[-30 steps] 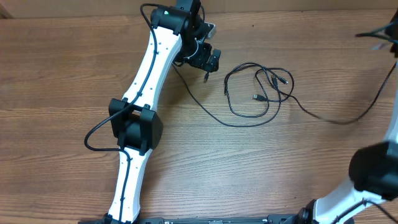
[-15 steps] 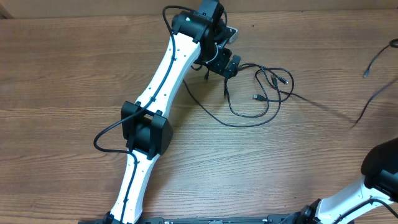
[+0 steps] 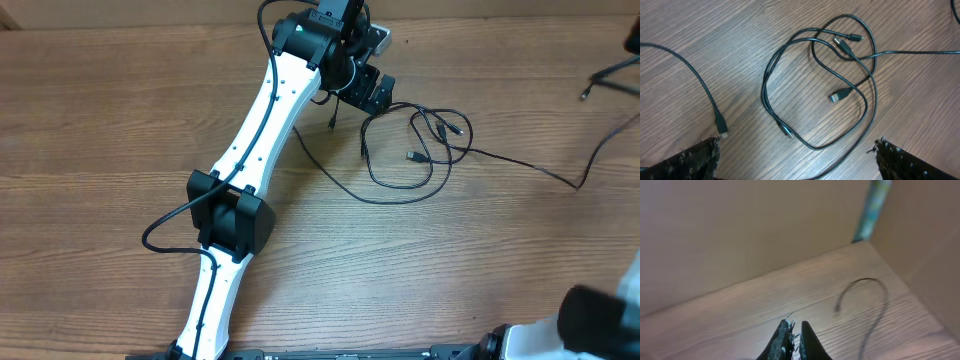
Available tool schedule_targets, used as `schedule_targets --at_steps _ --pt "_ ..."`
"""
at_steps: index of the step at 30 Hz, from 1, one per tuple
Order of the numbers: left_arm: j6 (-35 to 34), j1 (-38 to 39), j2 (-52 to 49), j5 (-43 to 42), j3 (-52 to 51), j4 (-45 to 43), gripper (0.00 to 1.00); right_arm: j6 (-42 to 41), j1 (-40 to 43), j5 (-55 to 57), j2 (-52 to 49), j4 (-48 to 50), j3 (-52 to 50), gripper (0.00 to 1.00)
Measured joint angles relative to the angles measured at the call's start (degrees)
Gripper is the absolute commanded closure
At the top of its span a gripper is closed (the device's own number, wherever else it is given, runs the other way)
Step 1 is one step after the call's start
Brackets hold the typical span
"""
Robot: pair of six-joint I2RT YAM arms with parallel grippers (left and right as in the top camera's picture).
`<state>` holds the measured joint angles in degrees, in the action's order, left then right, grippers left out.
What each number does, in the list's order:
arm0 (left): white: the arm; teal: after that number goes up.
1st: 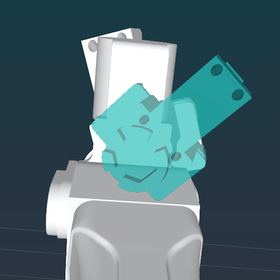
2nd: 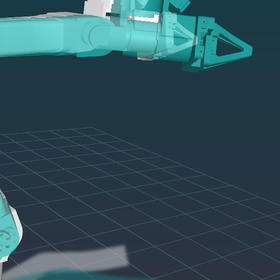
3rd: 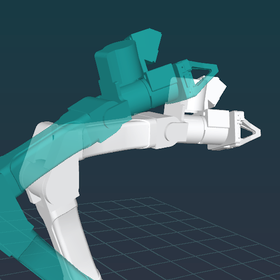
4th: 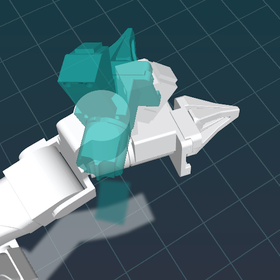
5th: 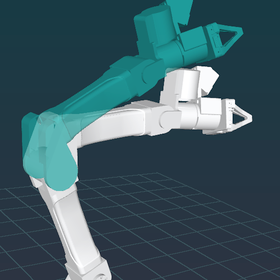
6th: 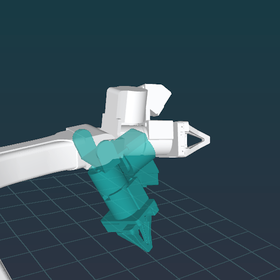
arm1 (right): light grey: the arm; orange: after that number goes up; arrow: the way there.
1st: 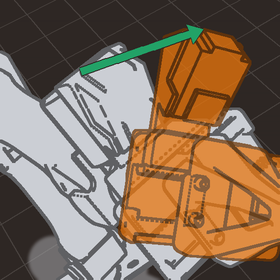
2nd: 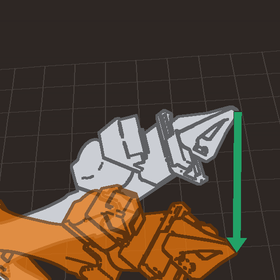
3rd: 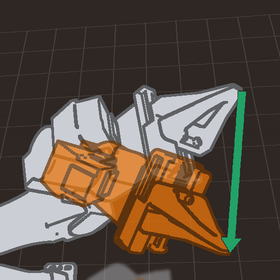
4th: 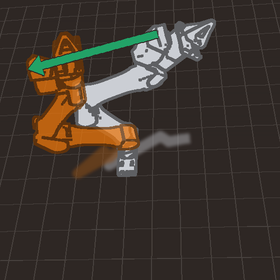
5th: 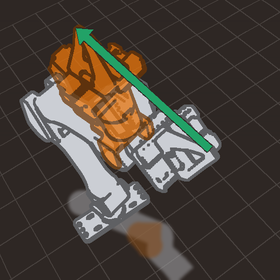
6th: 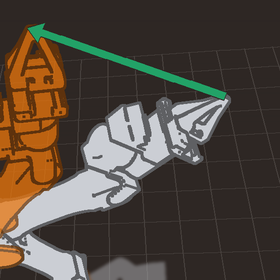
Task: Untangle cables
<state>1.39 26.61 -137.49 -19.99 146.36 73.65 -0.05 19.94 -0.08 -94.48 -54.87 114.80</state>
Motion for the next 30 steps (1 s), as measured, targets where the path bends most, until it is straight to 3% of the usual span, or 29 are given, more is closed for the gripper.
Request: schedule_targets --at_steps 1,2,4,13,18,23,30 --pt "-0.26 0.00 0.00 -0.15 0.00 0.09 0.00 -1.70 -0.76 -0.22 0.90 -1.92 0.20 0.77" --pt "-0.68 0.00 0.00 -0.61 0.00 0.31 0.00 -4.11 -1.20 -0.52 1.66 -5.46 0.42 0.37" --pt "-0.98 0.00 0.00 -0.90 0.00 0.76 0.00 -7.61 -1.20 -0.52 1.73 -9.14 0.46 0.00" --pt "0.52 0.15 0.04 -1.70 0.00 3.74 0.00 -23.98 -1.18 3.28 -1.64 -30.29 -1.16 0.00" --pt "2.03 0.59 0.37 -1.73 0.00 2.95 0.01 -32.24 -1.16 7.45 -0.85 -33.20 -4.31 0.00" --pt "3.50 0.70 0.48 -1.73 0.00 2.43 0.00 -41.11 -1.18 8.57 5.40 -28.61 -16.00 0.00" --pt "5.03 0.68 0.52 -1.68 0.00 1.14 0.00 -51.95 -0.90 1.70 13.35 -3.23 -42.23 0.00"
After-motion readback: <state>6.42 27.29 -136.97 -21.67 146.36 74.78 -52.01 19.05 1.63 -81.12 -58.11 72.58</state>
